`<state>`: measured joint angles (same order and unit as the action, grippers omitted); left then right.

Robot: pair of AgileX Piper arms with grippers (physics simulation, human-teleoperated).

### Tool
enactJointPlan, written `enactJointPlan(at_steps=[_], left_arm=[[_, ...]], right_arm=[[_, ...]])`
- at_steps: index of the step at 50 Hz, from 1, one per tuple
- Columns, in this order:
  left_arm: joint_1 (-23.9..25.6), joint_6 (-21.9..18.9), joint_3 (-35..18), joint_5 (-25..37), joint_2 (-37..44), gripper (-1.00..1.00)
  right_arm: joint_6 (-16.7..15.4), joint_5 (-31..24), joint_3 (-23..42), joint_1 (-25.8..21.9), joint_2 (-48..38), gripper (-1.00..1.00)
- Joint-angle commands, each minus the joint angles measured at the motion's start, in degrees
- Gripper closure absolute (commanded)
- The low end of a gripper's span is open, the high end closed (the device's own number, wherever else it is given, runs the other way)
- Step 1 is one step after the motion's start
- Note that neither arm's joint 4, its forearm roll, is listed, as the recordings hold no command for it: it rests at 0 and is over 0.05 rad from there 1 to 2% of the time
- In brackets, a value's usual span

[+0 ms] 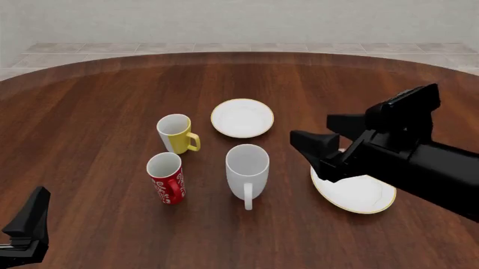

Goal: Put the white mug on the left plate.

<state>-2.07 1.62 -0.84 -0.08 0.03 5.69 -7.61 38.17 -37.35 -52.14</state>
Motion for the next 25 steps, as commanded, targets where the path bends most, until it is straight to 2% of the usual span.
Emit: enactJointPlan(at_steps=[1, 25], left_arm=[[-0.03, 0.1, 0.15, -0.2, -0.02, -1.0], [0.07, 0.03, 0.15, -0.08, -0.02, -1.0]], right_arm=[[0.4, 1.55, -1.41, -0.17, -1.23, -1.0], [1.44, 5.1, -2.15, -0.11, -4.97, -1.0]])
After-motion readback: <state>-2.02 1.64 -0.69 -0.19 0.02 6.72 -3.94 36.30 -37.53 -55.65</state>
